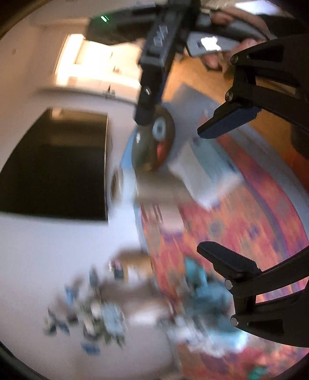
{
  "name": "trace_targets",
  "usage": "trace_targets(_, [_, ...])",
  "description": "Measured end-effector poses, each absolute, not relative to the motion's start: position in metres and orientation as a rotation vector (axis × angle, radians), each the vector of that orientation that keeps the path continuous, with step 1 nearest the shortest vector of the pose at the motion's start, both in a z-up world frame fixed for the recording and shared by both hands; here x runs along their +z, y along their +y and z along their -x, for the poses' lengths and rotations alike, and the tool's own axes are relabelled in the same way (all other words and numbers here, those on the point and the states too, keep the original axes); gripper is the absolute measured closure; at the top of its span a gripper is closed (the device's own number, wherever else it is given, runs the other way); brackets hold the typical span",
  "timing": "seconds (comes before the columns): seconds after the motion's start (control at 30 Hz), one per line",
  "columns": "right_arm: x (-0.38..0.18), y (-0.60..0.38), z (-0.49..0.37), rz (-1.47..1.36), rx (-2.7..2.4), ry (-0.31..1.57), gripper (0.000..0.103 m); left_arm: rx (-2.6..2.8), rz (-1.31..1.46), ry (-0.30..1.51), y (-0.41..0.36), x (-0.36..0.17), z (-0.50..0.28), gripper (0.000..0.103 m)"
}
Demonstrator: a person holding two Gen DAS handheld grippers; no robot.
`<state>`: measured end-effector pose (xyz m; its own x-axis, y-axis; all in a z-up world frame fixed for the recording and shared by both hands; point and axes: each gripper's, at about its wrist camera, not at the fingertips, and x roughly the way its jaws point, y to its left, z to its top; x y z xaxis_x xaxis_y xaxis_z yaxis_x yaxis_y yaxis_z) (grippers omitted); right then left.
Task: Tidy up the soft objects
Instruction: 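Move both tools back over the bed, then grasp the green packet with the left tool while the right tool grasps the blue face mask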
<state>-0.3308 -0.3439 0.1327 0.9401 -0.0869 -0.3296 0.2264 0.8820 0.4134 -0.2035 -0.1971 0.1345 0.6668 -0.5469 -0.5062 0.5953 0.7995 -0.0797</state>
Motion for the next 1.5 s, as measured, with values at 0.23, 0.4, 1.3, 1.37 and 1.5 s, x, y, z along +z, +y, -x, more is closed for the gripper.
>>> trace_targets(0.23, [0.12,-0.238,0.239,-0.359,0.061,0.406,0.0,-0.355,-0.055,0.596,-0.081,0.106,0.186,0.014])
trace_targets(0.4, [0.081,-0.184,0.169,-0.248,0.119,0.544,0.0,-0.043,0.044,0.63,0.016,0.085,0.156,0.014])
trace_targets(1.3, [0.049,-0.136,0.057,-0.461,0.276,0.759,0.0,0.155,0.249,0.901,0.117,0.012,0.057,0.046])
trace_targets(1.37, [0.05,-0.13,0.044,-0.427,0.226,0.763,0.014,0.168,0.238,0.891,0.117,0.012,0.059,0.055])
trace_targets(1.5, [0.042,-0.124,0.034,-0.424,0.247,0.79,0.059,0.151,0.228,0.883,0.115,0.013,0.059,0.067])
